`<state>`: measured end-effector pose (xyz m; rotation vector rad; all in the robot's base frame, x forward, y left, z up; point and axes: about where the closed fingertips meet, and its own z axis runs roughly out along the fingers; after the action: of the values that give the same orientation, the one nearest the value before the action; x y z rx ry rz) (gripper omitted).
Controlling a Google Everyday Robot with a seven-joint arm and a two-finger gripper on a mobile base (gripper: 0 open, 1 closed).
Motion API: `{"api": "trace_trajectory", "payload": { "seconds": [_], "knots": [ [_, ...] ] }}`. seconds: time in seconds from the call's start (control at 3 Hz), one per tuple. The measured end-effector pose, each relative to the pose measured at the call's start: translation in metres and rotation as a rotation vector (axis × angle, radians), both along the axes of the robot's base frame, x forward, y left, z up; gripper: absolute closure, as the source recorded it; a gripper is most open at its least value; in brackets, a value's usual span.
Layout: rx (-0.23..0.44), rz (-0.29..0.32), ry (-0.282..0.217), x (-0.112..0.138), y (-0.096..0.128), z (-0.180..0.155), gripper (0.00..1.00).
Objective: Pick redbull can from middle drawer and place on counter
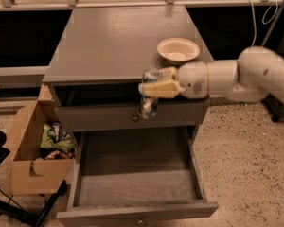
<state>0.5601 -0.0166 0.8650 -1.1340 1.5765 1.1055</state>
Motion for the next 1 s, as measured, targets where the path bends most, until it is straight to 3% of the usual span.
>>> {"api": "trace_trajectory", "payload": {
  "seconds": [0.33,0.67,1.0],
  "knots": [
    [0.045,-0.036,-0.042,0.032,0.013,0.100,1.00],
    [0.080,-0.078,-0.081,0.066,0.060,0.150,1.00],
    [0.064,-0.154,-0.132,0.109,0.112,0.149,1.00]
  ]
}}
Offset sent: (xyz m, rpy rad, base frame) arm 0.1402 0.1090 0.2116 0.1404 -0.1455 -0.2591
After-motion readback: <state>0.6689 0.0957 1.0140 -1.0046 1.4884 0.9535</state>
